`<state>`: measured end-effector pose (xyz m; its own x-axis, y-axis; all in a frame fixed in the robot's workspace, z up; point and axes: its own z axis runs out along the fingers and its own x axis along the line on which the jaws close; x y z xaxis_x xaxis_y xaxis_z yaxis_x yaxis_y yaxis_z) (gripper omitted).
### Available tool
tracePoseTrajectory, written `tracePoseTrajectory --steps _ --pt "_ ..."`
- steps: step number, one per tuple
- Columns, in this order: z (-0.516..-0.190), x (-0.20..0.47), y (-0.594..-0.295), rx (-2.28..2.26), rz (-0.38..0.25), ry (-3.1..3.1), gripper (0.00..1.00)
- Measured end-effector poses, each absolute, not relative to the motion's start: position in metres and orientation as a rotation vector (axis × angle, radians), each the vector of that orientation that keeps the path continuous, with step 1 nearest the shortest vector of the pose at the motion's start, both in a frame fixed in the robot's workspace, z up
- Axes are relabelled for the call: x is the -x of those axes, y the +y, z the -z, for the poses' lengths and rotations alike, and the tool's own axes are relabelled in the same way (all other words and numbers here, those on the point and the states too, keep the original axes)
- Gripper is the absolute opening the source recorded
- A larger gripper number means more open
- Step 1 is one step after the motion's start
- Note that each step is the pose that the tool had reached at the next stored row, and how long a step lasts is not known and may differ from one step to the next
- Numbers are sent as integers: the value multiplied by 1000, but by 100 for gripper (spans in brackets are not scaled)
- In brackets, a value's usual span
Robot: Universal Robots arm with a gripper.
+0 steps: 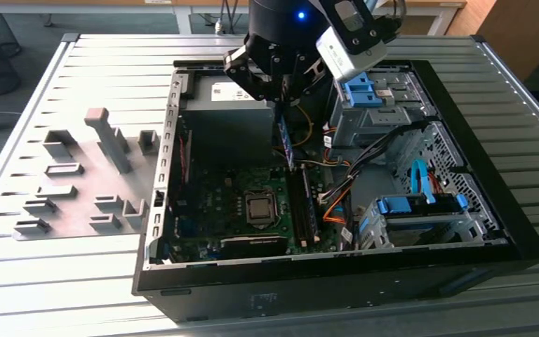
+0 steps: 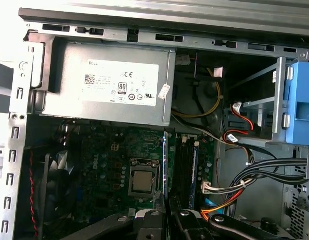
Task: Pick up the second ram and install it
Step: 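Insert the second ram into the second slot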
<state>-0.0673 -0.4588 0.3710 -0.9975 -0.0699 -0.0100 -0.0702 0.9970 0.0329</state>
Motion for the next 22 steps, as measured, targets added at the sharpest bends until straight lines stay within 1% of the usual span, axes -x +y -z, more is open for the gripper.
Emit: tracePoseTrajectory --steps 22 --pt "-366 62 -459 57 -47 3131 14"
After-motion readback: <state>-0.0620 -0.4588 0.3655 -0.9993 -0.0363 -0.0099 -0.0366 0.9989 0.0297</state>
